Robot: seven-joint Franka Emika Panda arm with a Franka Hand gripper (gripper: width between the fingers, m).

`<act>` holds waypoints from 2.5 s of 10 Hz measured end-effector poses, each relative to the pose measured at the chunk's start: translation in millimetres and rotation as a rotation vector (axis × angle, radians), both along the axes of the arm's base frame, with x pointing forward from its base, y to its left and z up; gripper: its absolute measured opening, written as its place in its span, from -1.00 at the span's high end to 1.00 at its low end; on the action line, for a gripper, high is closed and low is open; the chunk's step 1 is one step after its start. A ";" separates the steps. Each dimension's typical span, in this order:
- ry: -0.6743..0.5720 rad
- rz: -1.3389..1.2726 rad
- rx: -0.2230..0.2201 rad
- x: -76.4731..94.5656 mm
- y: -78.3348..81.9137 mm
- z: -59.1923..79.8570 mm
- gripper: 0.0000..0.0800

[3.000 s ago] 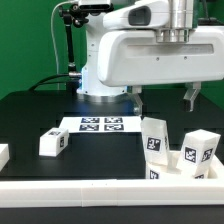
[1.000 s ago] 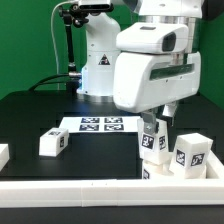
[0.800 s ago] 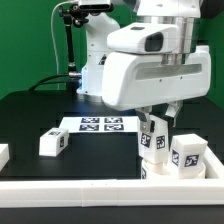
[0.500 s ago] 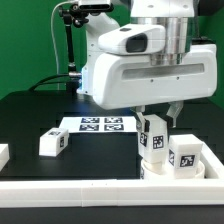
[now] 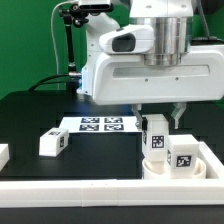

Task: Assemble stool

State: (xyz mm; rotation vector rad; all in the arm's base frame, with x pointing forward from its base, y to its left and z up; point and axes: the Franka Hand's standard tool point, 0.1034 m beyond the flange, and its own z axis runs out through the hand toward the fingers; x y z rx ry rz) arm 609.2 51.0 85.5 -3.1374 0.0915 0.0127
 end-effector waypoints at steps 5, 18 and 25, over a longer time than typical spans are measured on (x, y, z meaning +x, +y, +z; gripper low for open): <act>0.003 -0.385 0.021 -6.3 8.6 -0.8 0.15; -0.008 -1.185 0.004 -13.3 44.7 -2.8 0.15; -0.012 -1.535 0.036 -13.8 70.7 -2.3 0.15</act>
Offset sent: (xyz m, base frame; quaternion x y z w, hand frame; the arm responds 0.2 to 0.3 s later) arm -0.0040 -0.0022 -0.0045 0.0353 0.0088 0.2617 0.9645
